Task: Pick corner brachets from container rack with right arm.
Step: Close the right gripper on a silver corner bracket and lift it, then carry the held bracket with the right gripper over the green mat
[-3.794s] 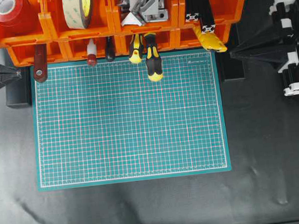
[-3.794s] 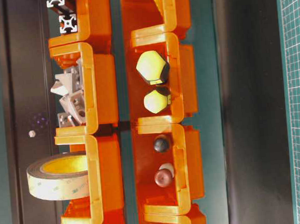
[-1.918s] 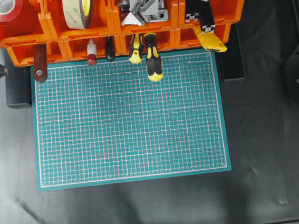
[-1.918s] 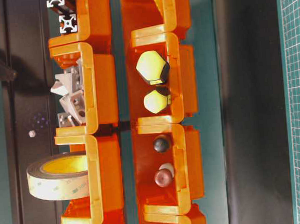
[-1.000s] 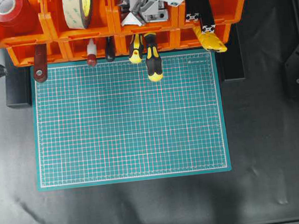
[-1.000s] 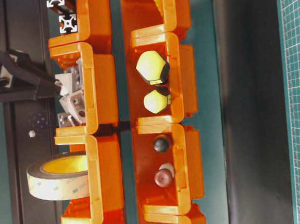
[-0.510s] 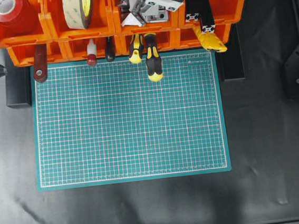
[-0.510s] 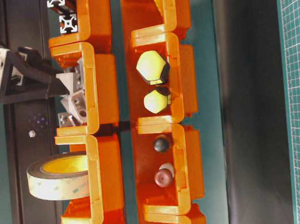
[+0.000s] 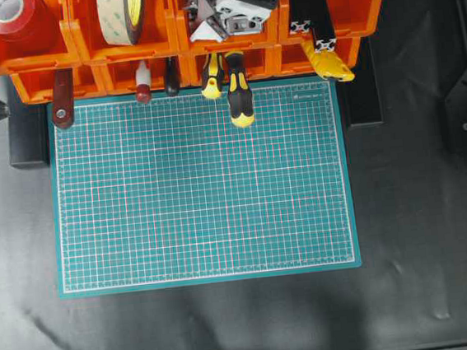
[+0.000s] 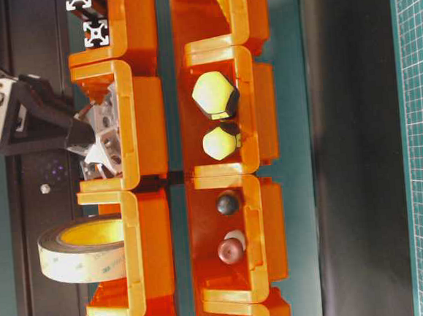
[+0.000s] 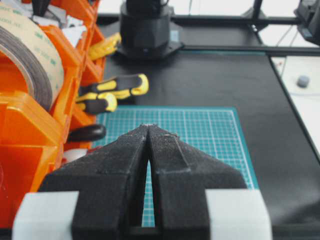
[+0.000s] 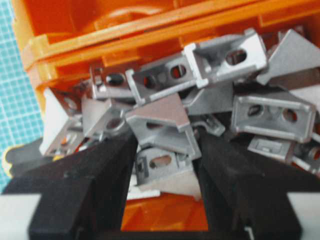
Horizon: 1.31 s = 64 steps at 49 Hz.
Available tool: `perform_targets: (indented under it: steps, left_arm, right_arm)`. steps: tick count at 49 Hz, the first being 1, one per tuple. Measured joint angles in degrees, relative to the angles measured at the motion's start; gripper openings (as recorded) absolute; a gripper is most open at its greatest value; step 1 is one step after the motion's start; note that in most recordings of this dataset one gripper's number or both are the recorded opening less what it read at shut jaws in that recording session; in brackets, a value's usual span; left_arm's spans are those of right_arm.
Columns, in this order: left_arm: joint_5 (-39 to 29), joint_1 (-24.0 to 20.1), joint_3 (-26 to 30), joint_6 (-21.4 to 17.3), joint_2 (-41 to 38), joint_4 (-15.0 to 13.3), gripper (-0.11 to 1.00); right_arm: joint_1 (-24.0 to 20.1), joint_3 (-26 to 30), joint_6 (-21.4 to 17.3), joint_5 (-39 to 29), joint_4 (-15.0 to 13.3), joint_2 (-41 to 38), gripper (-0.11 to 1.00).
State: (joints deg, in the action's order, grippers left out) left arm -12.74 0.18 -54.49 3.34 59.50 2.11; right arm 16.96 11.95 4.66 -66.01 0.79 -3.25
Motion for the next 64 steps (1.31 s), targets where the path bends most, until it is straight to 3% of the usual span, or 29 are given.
perform_targets:
  steps: [17,35,44,52,64]
  left_arm:
    - [0.00,0.18,0.00,0.00,0.09,0.00,0.00]
    - [0.00,0.18,0.00,0.00,0.26,-0.09,0.00]
    - [0.00,0.18,0.00,-0.09,0.62,-0.09,0.00]
    - [0.00,0.18,0.09,0.00,0.62,-0.09,0.00]
    - [0.00,0.18,0.35,-0.09,1.49,-0.09,0.00]
  right_arm:
    - [-0.70,0.70,-0.35,0.18,-0.09,0.00,0.35]
    - [-1.93,7.65,-0.79,-3.87,-0.18,0.00,0.35]
    - [-3.08,12.30,-0.79,-8.09,-1.93,0.09,0.35]
    - [-3.78,13.18,-1.23,-9.23,-2.81,0.35,0.35]
    - [-10.37,12.22,-1.05,-9.67,-3.34,2.90,0.35]
